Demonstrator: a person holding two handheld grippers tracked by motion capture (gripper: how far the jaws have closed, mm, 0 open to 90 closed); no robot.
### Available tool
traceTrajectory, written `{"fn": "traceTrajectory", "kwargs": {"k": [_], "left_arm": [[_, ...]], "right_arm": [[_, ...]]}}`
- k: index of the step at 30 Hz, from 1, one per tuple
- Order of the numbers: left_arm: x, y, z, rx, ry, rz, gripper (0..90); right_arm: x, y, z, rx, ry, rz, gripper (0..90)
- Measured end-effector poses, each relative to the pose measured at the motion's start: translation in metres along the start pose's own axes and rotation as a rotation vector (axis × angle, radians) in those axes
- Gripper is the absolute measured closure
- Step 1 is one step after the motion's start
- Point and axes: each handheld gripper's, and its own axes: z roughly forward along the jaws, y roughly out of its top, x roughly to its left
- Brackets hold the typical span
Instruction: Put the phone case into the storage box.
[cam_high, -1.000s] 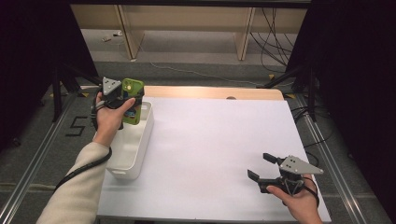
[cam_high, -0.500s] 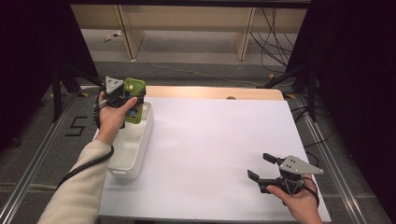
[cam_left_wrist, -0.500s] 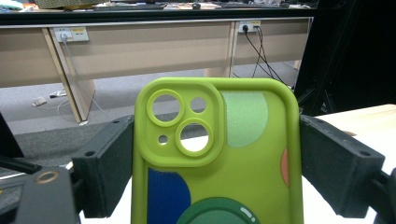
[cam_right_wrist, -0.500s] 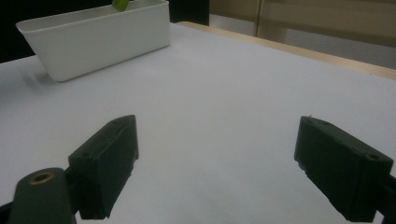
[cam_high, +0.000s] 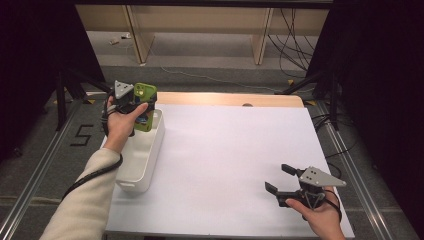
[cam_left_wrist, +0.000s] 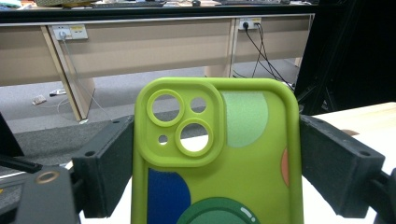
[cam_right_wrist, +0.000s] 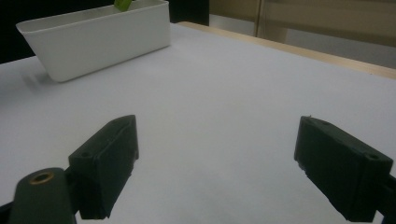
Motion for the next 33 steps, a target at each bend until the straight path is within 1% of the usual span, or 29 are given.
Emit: {"fn": "traceTrajectory", "kwargs": {"k": [22,33], "left_arm": [[0.0002,-0.0003,0.0061,0.012,0.005,0.001,16.0],[0.0006,-0.0013,0.0081,0.016,0.007,-0.006,16.0]], "right_arm": [[-0.0002,0.0002,-0.0004,-0.002,0.001,-0.003,14.9],[-0.0001,0.0002,-0.0005,0.002,0.003,-0.002,14.9]]}}
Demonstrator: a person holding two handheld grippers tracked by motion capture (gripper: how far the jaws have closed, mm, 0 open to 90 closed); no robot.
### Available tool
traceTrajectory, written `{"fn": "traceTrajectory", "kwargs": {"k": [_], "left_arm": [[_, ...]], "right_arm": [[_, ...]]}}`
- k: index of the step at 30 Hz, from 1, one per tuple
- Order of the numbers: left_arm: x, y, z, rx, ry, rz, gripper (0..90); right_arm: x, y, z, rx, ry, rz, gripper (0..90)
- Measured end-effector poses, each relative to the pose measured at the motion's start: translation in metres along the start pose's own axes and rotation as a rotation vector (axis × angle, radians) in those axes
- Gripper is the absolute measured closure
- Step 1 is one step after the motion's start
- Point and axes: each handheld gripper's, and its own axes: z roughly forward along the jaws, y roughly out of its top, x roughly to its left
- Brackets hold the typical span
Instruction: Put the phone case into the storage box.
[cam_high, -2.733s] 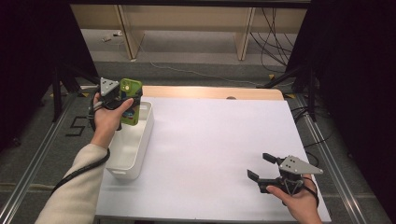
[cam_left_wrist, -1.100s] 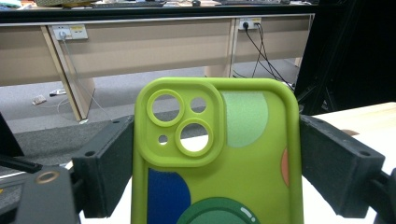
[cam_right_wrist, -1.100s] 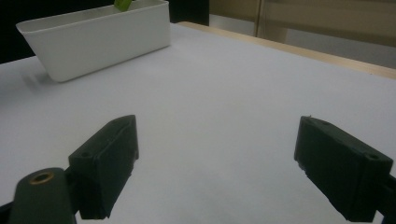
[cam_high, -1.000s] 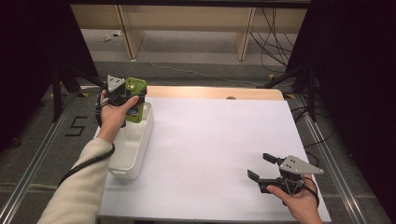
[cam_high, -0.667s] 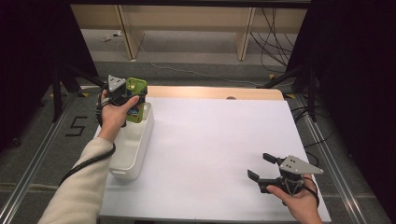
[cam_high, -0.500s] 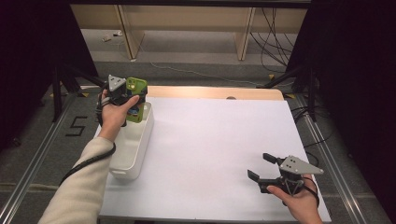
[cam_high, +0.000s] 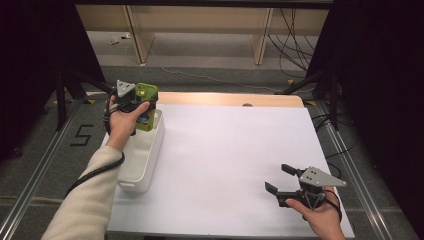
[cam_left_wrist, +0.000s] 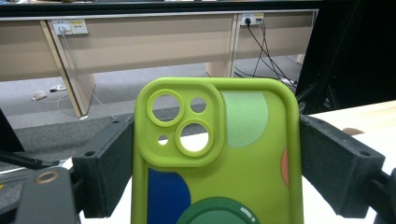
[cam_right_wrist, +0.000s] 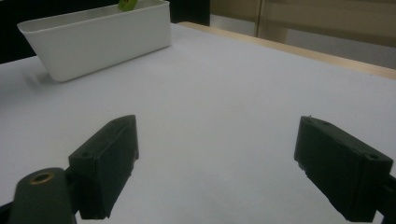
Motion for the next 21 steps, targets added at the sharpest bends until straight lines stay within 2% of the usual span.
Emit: {"fn": "traceTrajectory", "kwargs": {"k": [21], "left_arm": [[-0.0005,-0.0081,0.0069,0.026,0.002,0.002,16.0]], "right_arm": [[0.0000,-0.0002,0.0006,-0.001,0.003,-0.001,14.9]]}}
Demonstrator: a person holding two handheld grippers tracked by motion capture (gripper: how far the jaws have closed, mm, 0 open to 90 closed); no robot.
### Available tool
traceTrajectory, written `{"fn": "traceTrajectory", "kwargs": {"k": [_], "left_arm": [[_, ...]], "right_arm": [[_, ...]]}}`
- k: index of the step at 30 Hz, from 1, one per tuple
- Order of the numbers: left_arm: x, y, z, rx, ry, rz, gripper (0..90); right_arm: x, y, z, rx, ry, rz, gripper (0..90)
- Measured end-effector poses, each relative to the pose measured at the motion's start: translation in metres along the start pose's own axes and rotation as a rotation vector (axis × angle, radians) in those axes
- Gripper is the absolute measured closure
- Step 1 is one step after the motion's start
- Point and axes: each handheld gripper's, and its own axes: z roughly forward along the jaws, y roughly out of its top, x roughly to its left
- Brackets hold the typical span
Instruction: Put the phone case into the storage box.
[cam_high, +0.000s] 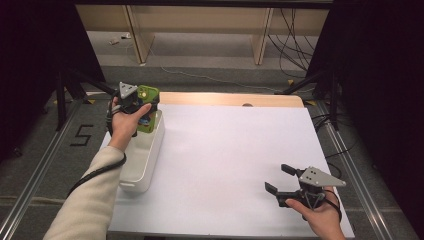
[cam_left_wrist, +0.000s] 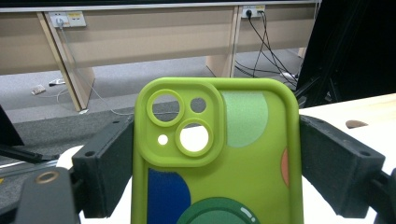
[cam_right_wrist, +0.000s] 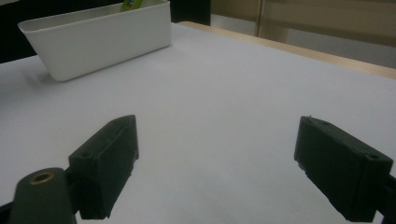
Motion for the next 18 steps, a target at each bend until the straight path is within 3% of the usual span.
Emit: {"fn": "traceTrajectory", "kwargs": {"k": [18], "left_arm": [[-0.0004,-0.0008,0.0054,0.016,0.006,0.002,15.9]], "right_arm": [[-0.0001,0.0000,-0.0001,0.001,0.000,-0.001,14.9]]}}
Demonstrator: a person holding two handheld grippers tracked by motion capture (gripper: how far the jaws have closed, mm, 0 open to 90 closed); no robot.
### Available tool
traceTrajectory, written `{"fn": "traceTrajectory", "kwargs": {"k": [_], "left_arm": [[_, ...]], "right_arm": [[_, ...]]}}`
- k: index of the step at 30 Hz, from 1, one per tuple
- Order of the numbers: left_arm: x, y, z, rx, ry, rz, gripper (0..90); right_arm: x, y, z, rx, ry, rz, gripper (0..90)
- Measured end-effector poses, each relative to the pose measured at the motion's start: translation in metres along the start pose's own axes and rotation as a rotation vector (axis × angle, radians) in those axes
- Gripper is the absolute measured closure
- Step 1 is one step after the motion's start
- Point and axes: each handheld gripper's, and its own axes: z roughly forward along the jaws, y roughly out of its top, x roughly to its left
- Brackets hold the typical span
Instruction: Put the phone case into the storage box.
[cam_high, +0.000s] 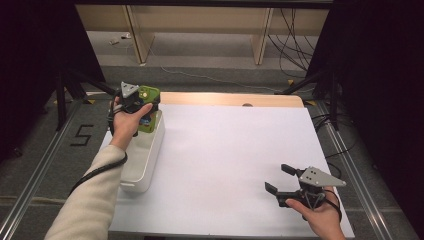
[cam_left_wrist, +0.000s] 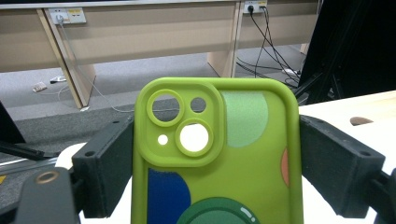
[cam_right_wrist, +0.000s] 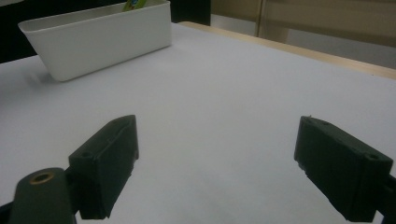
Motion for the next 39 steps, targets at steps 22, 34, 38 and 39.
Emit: {"fn": "traceTrajectory", "kwargs": {"k": [22,34,38,39], "left_arm": [[0.000,0.000,0.007,0.019,0.004,-0.003,15.9],[-0.003,-0.001,0.011,0.031,0.002,-0.002,15.9],[-0.003,-0.001,0.012,0.041,0.001,0.002,15.9],[-0.003,-0.001,0.012,0.042,0.000,0.001,15.9]], "right_arm": [[0.000,0.000,0.000,-0.001,0.003,0.001,14.9],[0.000,0.000,0.000,0.001,0.001,0.001,14.9],[0.000,0.000,0.000,-0.002,0.001,0.002,14.9],[0.000,0.000,0.000,-0.001,0.002,0.001,14.9]]}}
